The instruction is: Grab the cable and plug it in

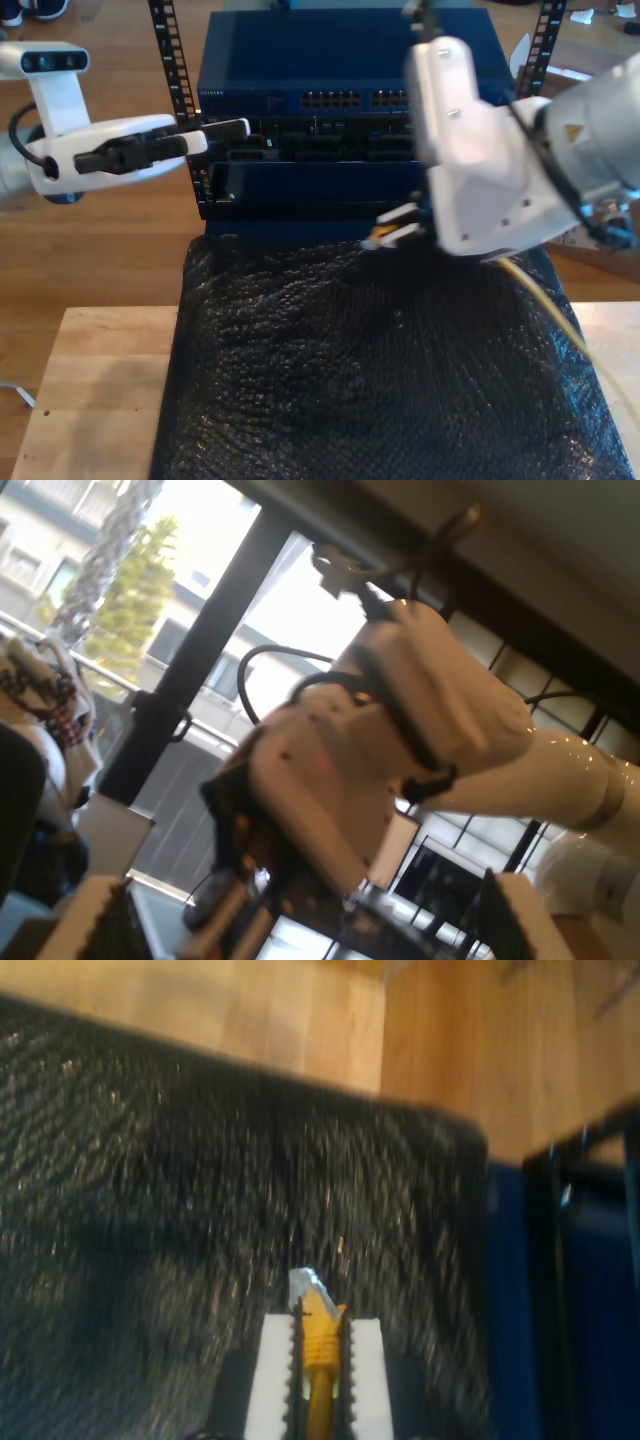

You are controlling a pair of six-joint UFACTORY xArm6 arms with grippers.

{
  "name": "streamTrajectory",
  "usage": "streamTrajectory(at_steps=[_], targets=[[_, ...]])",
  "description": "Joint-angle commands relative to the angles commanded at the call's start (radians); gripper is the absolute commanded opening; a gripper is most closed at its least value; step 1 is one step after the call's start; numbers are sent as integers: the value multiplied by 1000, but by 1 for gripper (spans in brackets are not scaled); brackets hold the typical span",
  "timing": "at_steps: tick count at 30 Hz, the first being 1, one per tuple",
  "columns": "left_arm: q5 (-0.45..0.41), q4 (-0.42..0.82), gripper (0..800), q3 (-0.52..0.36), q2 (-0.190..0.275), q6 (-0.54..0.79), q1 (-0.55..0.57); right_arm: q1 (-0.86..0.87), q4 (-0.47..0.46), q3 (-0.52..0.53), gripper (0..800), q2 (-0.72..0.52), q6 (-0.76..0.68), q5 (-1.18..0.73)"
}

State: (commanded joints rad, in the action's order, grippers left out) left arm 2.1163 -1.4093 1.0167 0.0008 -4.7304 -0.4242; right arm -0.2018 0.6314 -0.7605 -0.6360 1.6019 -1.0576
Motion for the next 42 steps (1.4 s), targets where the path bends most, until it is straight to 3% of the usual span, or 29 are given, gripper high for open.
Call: streamTrajectory(at_steps=[4, 11, 25, 35, 42], targets=[[-63, 107, 800, 37, 21, 23, -15, 5, -74, -3, 0, 31, -32, 2], [-155, 316, 800, 71, 49, 52, -43, 3, -313, 2, 0, 51, -199, 44], [-245, 684, 800, 71, 152, 172, -48, -28, -637, 37, 0, 83, -465, 172], [-276, 824, 800, 63, 204, 402, -144, -114, -931, 60, 0, 160, -698, 256], [-276, 976, 800, 48, 207, 546, -226, -175, -1126, 66, 0, 213, -862, 270]])
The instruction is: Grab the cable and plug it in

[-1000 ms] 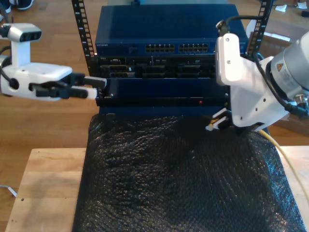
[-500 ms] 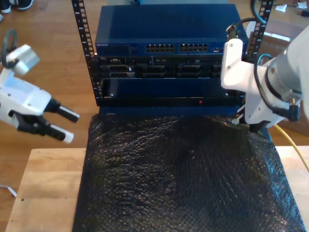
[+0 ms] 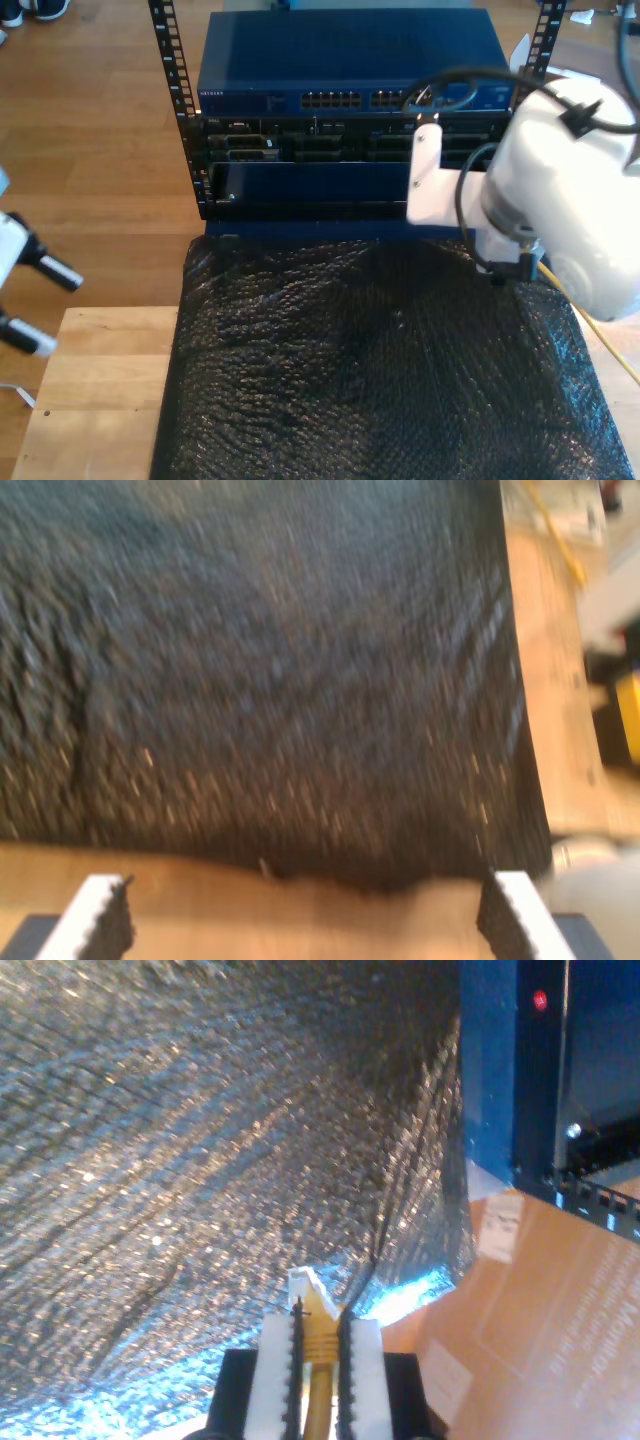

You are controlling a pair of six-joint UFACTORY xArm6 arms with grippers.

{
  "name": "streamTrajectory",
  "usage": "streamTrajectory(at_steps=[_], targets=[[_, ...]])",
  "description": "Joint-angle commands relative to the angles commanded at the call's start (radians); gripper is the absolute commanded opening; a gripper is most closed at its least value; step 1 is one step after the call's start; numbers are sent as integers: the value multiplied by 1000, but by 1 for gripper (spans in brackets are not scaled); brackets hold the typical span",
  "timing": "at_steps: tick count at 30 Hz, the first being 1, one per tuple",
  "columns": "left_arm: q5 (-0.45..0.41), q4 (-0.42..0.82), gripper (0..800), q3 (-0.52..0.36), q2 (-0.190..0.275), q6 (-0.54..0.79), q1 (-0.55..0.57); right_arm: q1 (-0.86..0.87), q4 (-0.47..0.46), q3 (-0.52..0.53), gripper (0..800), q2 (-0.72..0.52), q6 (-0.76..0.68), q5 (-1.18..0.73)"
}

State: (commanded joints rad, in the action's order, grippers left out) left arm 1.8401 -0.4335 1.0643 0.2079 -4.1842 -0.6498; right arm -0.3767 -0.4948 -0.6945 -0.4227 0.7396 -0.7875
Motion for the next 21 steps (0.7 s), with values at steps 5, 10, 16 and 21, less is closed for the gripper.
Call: streamTrajectory(at_steps=[5, 10, 16, 21], targets=[[-3, 61, 800, -54, 15, 146, -98, -9, -35, 6, 0, 21, -29, 8], [-9, 153, 800, -95, 21, 279, -203, -9, -35, 6, 0, 32, -29, 18], [-9, 250, 800, -161, 41, 497, -322, -9, -35, 9, 0, 49, -29, 25], [-9, 304, 800, -222, 51, 649, -446, -9, -35, 11, 0, 54, -29, 25]])
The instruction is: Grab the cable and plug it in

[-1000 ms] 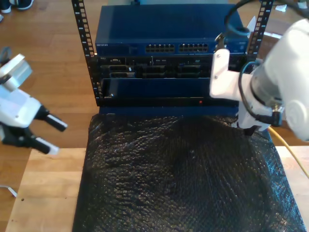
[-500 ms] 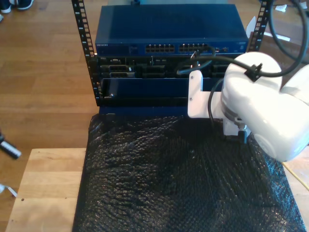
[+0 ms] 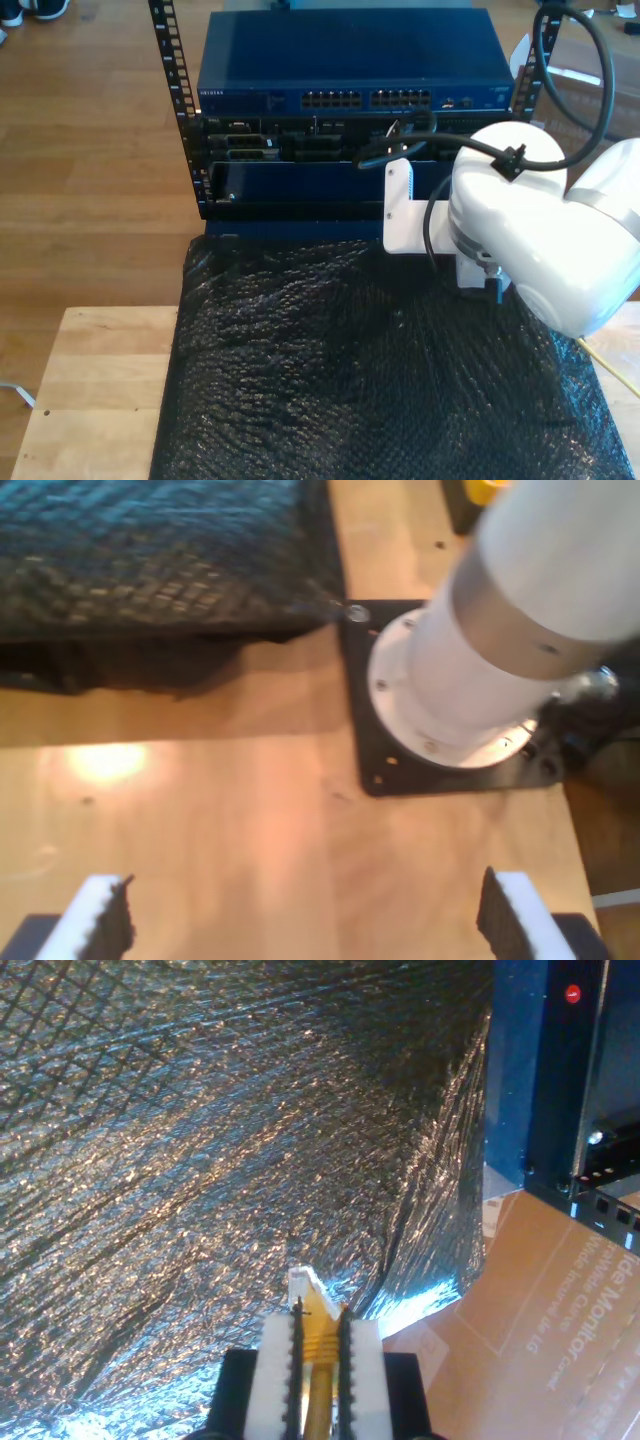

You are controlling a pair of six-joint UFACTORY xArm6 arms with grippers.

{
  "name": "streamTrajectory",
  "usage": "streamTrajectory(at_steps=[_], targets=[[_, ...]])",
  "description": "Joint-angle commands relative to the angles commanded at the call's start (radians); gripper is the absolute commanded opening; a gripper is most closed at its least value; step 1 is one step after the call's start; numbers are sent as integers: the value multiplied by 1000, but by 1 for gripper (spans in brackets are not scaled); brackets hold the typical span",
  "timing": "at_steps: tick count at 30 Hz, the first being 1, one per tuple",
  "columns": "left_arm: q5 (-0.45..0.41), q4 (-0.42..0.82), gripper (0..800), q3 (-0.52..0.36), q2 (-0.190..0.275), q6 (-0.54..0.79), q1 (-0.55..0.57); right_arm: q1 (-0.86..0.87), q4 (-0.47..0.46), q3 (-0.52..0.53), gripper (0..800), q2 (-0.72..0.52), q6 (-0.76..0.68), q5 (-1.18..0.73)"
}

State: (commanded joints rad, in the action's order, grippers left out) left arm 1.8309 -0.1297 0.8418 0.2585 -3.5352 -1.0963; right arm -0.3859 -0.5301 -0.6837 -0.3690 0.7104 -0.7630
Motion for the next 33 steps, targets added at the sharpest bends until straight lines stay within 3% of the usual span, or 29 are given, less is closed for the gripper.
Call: streamTrajectory(at_steps=[7, 13, 18, 29, 33], targets=[[-37, 110, 800, -149, 69, 117, -74, 0, 2, 0, 0, 0, 0, -2], [-157, 153, 800, -319, 172, 175, -110, 0, 2, 3, 0, 0, 0, -2], [-232, 180, 800, -422, 227, 224, -146, 2, 2, 12, 0, -2, 0, -2], [-408, 190, 800, -503, 242, 318, -250, 2, 0, 15, 0, -3, -2, 12], [-430, 190, 800, -519, 253, 321, -255, 2, -2, 17, 0, -5, -2, 51]])
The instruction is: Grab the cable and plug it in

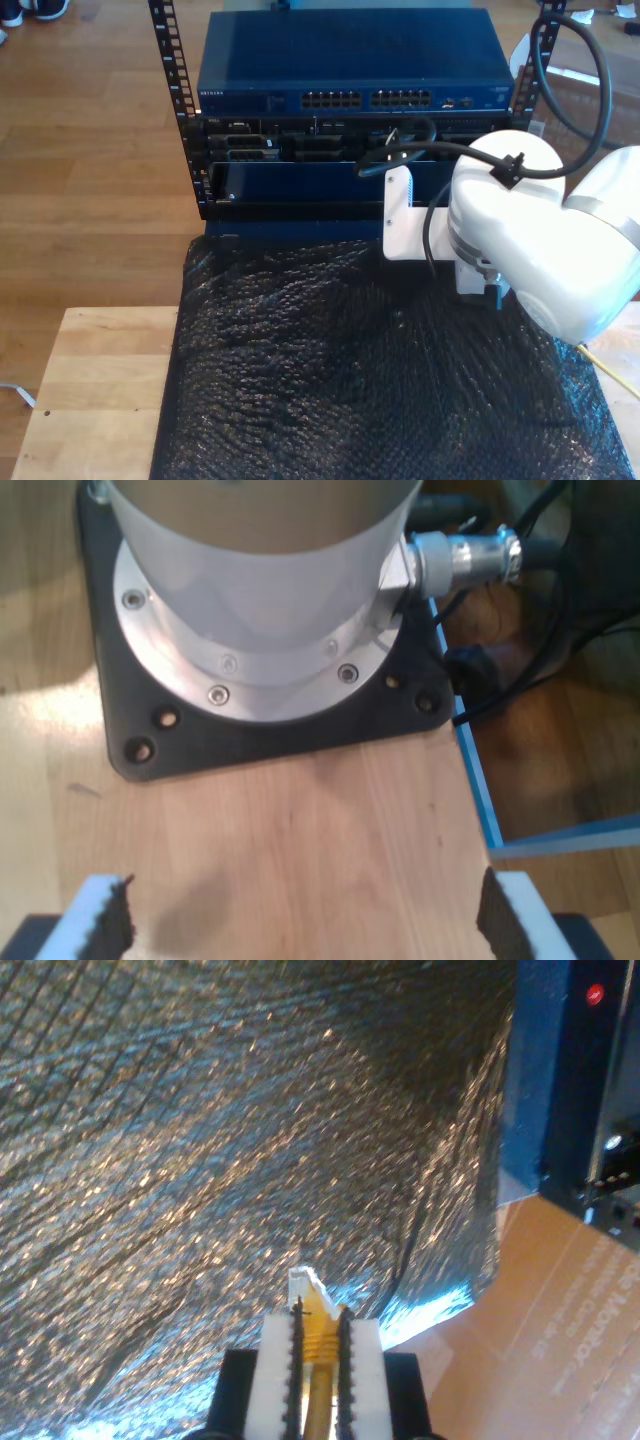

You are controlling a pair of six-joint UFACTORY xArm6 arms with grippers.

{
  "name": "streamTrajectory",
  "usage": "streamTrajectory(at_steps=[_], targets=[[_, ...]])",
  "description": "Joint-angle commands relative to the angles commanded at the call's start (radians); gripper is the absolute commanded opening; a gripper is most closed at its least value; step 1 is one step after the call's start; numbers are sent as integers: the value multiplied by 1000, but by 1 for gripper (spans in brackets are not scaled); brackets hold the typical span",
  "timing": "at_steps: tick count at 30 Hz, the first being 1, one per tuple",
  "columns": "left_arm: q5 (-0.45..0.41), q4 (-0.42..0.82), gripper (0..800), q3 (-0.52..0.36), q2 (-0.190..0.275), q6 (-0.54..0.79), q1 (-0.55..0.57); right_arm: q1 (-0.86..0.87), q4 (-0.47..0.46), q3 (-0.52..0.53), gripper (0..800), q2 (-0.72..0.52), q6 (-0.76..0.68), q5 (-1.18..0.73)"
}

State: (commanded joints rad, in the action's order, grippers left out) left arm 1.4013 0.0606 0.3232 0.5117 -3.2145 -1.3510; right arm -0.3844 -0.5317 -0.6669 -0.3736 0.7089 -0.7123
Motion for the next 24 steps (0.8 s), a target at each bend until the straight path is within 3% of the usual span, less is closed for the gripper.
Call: streamTrajectory(at_steps=[7, 13, 20, 24], targets=[[-9, 0, 800, -29, 2, 41, -12, 0, -2, -2, 0, -3, -5, 71], [-157, -2, 800, -115, 2, 51, -32, 2, -12, 3, 1, -5, -32, 144], [-181, -2, 800, -141, -5, 51, -57, 3, -29, 8, 0, -5, -40, 222], [-252, -3, 800, -176, -8, 49, -57, 9, -77, 15, 1, -5, -52, 275]])
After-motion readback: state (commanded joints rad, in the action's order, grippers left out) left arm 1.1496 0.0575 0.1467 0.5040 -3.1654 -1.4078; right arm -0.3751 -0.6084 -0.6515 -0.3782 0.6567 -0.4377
